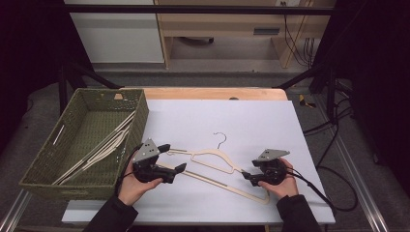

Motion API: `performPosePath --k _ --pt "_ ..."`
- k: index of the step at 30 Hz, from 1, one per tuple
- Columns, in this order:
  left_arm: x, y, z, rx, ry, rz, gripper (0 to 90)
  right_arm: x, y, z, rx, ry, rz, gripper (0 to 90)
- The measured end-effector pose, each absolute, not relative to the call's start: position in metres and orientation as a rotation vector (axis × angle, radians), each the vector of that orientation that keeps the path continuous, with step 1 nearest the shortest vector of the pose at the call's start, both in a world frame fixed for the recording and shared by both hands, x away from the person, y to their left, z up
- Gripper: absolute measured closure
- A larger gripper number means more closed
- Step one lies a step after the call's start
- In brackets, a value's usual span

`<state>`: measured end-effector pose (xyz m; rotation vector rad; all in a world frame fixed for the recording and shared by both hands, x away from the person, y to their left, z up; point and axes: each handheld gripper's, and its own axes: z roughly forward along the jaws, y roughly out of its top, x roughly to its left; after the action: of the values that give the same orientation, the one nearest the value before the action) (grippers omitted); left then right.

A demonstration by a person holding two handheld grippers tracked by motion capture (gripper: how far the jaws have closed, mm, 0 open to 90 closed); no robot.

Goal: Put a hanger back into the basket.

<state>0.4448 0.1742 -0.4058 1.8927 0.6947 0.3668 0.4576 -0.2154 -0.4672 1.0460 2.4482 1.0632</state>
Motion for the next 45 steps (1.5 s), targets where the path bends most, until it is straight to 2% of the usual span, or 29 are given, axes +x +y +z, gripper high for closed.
performPosePath --k 7,13,21,28,45 --pt "0.446 0.174 -0.409 1.908 0.696 0.367 10.8 0.463 -0.209 -0.477 1.006 2.495 0.979 52.9" --pt "0.447 0.173 -0.411 1.917 0.695 0.360 11.0 0.460 -0.206 -0.475 0.960 2.530 0.959 71.6" --pt "0.450 0.166 -0.413 1.933 0.687 0.347 11.9 0.464 -0.204 -0.473 0.983 2.563 0.940 79.0" --pt "0.466 0.154 -0.419 1.966 0.699 0.324 13.0 0.464 -0.207 -0.469 0.980 2.577 0.969 79.8" --pt "0.514 0.112 -0.439 2.089 0.731 0.273 19.0 0.446 -0.207 -0.435 0.886 2.544 1.019 79.9"
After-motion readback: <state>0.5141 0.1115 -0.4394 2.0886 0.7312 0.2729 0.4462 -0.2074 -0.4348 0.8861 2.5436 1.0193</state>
